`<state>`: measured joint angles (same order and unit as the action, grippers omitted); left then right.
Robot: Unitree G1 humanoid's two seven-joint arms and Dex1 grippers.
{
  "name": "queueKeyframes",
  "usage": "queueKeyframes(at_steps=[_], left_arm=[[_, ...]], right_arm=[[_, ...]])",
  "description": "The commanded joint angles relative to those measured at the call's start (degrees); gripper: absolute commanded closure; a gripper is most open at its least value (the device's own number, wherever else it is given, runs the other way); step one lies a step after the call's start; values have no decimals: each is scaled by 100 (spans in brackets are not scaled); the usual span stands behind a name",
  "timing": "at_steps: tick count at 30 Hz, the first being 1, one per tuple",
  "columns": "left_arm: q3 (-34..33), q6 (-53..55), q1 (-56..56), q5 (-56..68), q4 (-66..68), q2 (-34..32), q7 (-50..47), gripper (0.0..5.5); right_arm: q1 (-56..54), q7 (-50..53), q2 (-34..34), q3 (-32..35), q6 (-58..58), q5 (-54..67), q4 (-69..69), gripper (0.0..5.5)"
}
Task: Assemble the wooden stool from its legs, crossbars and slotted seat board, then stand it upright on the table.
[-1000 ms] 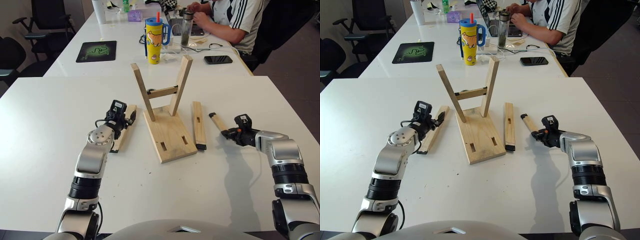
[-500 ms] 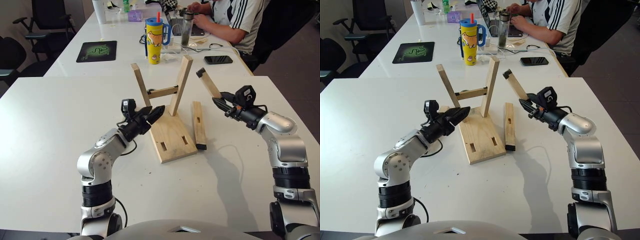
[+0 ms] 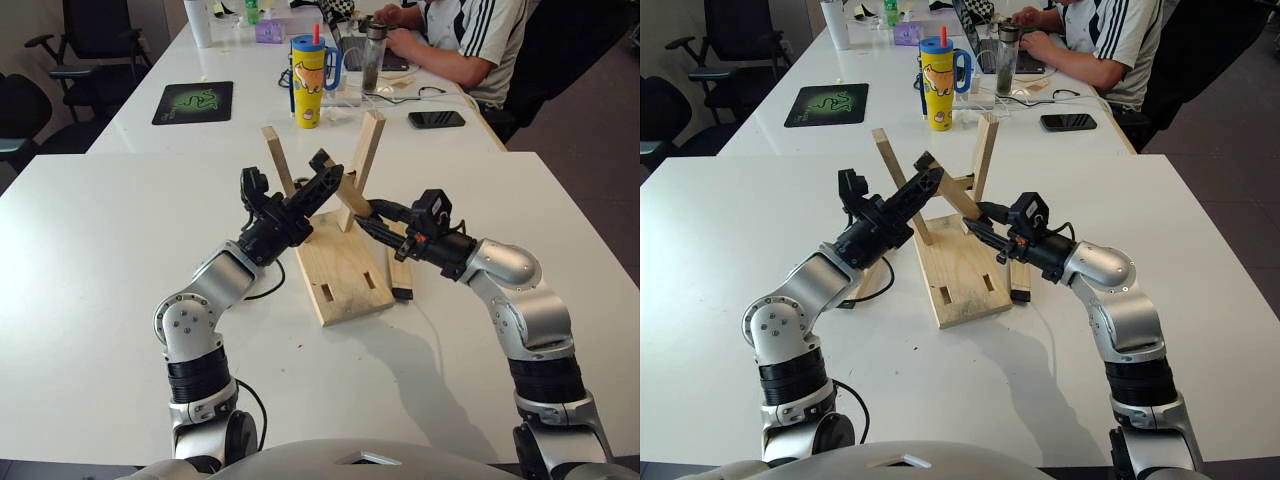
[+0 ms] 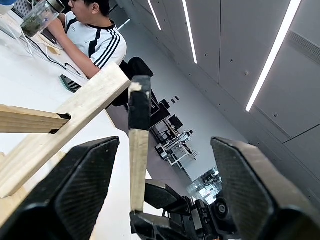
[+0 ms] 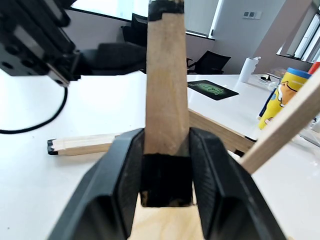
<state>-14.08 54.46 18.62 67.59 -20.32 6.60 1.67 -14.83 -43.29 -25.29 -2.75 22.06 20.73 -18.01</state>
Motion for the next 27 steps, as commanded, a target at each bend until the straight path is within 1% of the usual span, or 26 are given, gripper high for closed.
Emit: queueKeyframes(at_steps=[1, 2, 9, 16, 18, 21, 27], left_arm=[[126, -251, -90, 66, 74, 69, -65, 233], [162, -312, -98, 38, 44, 10, -11, 254], [253, -663, -90, -121, 46, -243, 11, 354], [326, -873, -88, -211, 130, -360, -15, 461], [343, -914, -89, -225, 141, -371, -18, 484], [359, -957, -85, -232, 158, -382, -14, 499], [300, -1081, -74, -297, 214, -441, -48, 499]], right_arm=[[81, 96, 76, -75, 188, 126, -213, 419], [87, 120, 98, -86, 235, 157, -226, 419], [138, 198, 117, -140, 417, 200, -246, 419], [144, 151, 83, -192, 552, 339, -350, 419], [131, 148, 73, -194, 575, 359, -350, 419], [131, 137, 63, -200, 612, 388, -368, 419], [115, 136, 61, -214, 664, 407, -388, 419]])
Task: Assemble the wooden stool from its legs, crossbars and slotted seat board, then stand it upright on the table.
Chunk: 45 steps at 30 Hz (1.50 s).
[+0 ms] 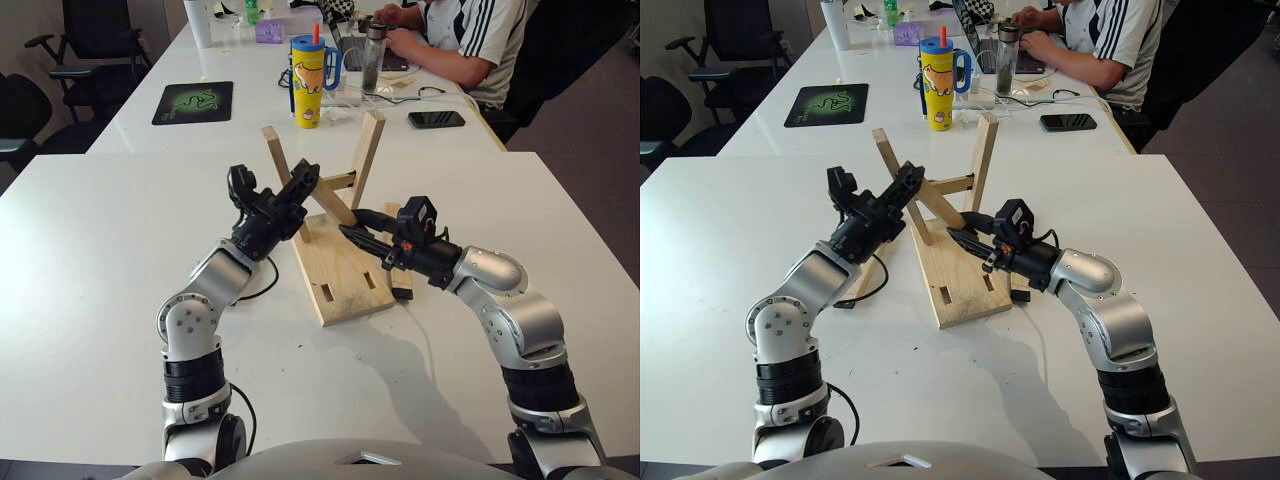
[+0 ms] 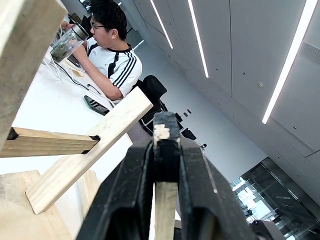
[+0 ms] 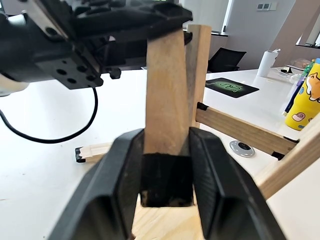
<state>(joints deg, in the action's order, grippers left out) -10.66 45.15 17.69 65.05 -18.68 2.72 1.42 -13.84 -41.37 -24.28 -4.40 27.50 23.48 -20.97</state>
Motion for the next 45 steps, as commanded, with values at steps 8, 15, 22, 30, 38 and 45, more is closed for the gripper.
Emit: queueKeyframes(at_steps=[8, 15, 22, 30, 38, 45], left_arm=[[-453, -602, 56, -475, 491, -464, -23, 507], [-332, -2137, -465, -2490, 1458, -1267, 803, 507], [-216, -3396, -649, -3484, 2093, -1186, 1250, 507], [-225, -3733, -513, -3805, 2562, -1162, 1332, 507], [-176, -3979, -294, -3864, 3074, -1174, 1682, 507], [31, -3969, -153, -4260, 3447, -1392, 1885, 507]], right_arm=[[-163, 189, 70, 250, 577, 541, -22, 327], [-285, 622, 198, 607, 440, 455, 499, 327], [-254, 830, 286, 622, 179, 244, 806, 327], [-226, 889, 313, 634, 106, 193, 906, 327], [-210, 903, 322, 654, 114, 220, 974, 327], [-233, 894, 331, 648, 134, 236, 1007, 327]])
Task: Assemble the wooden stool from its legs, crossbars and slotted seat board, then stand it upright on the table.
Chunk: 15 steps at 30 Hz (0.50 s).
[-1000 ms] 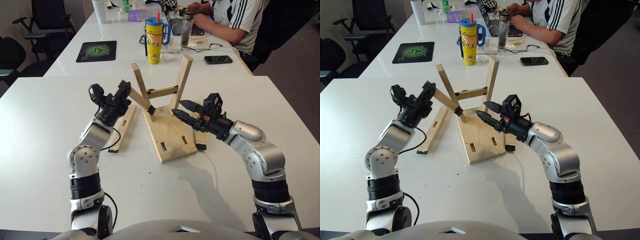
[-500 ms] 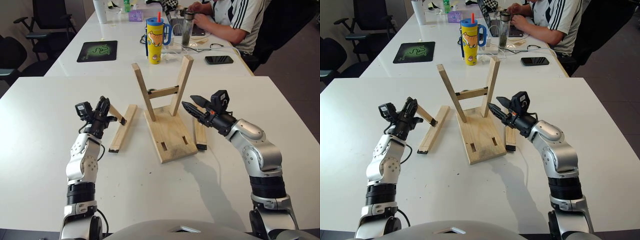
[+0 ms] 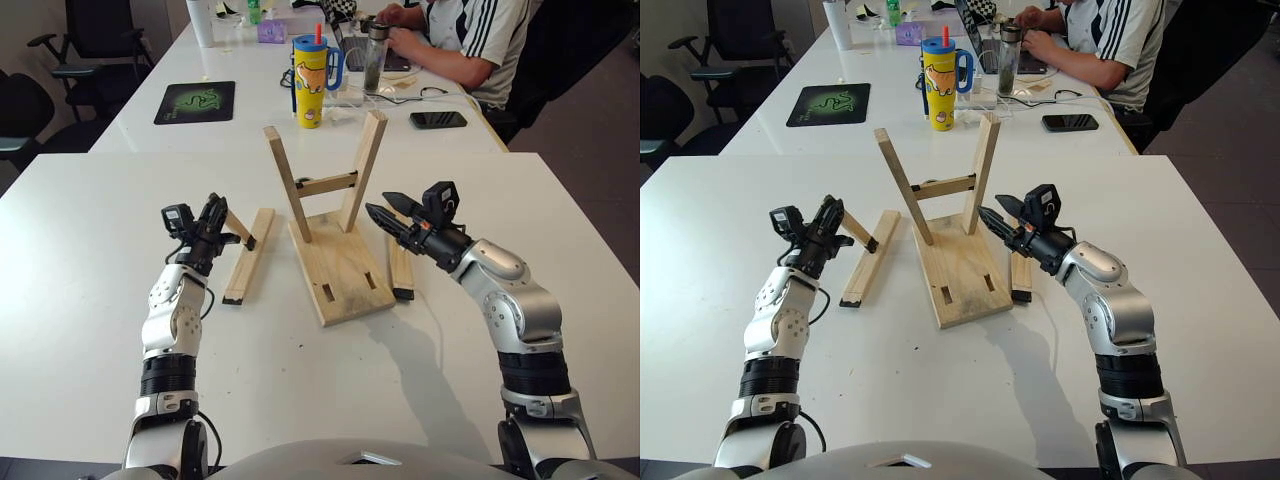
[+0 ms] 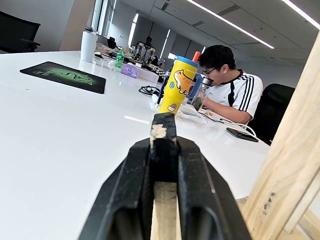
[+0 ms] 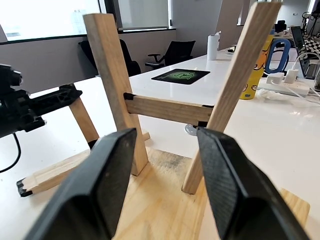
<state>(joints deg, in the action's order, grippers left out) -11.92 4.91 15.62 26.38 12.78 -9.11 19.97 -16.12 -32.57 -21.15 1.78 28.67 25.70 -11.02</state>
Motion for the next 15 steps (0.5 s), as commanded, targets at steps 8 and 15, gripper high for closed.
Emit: queueKeyframes(at_steps=[8, 15], left_arm=[[461, -143, -486, -1192, 199, -244, -375, 507], [930, -425, -941, -1578, 232, 60, -481, 507]], right_arm=[[16, 25, 21, 56, 25, 17, 4, 327], [23, 44, 32, 55, -2, -7, 28, 327]])
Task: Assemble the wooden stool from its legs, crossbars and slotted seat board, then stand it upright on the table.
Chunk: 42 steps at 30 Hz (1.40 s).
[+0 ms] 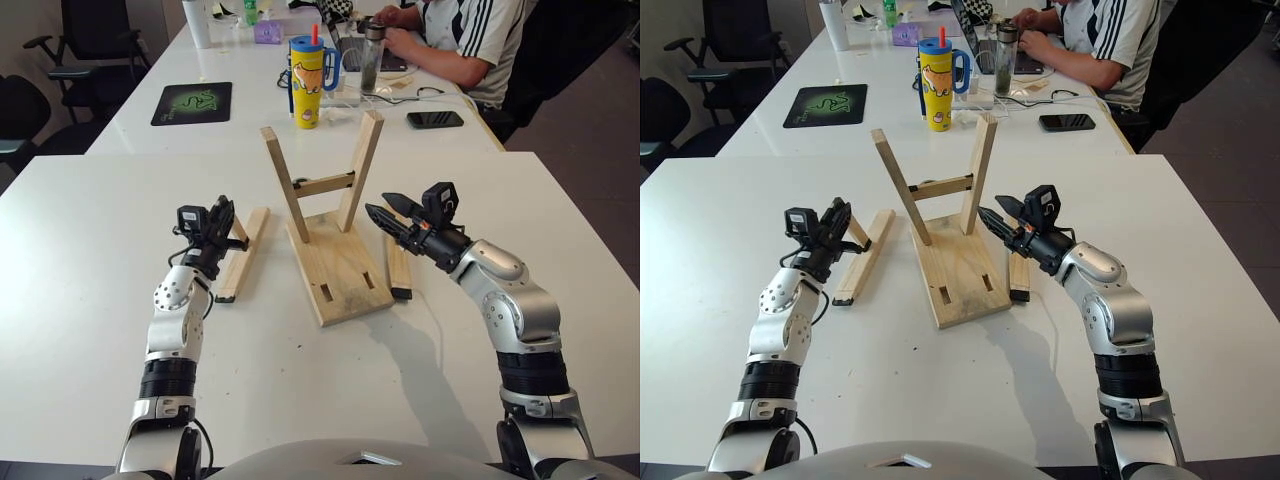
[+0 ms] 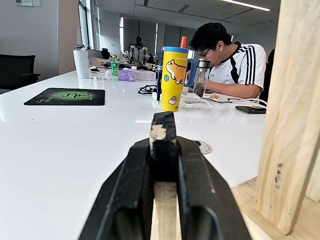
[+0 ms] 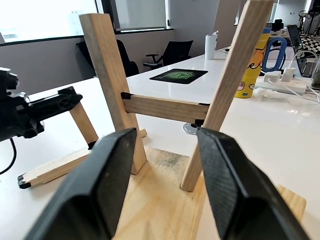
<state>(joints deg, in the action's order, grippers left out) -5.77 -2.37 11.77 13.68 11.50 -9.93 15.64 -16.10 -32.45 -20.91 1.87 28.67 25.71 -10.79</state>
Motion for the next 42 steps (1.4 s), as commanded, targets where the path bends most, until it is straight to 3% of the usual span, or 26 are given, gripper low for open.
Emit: queueKeyframes(at_steps=[1, 3, 4, 9, 18, 23, 30, 42], left_arm=[[355, 257, -586, -361, 322, 140, -53, 507], [345, 181, -600, -415, 142, 121, -109, 507], [321, 161, -583, -445, 39, 96, -158, 471], [95, 432, -259, -452, -786, -69, -385, 403], [-214, 1625, 823, -18, -2271, -172, -658, 403], [-248, 2662, 1436, -17, -1725, -262, -858, 403], [251, 3631, 1032, -320, -1049, -328, -740, 403], [198, 3158, 1245, -385, -493, -216, -632, 403]], right_arm=[[26, 37, 8, 48, -1, -7, -2, 327], [32, 41, 5, 47, 1, -8, -11, 327], [33, 40, 4, 45, 2, -8, -8, 327], [66, 43, 6, 44, -7, -10, -21, 327], [38, 47, 31, 34, -46, -20, 15, 327], [71, 98, 53, 36, -35, -27, -39, 327], [103, 142, 56, 51, -36, -18, -66, 327], [83, 194, 110, 26, -96, -40, -23, 327]])
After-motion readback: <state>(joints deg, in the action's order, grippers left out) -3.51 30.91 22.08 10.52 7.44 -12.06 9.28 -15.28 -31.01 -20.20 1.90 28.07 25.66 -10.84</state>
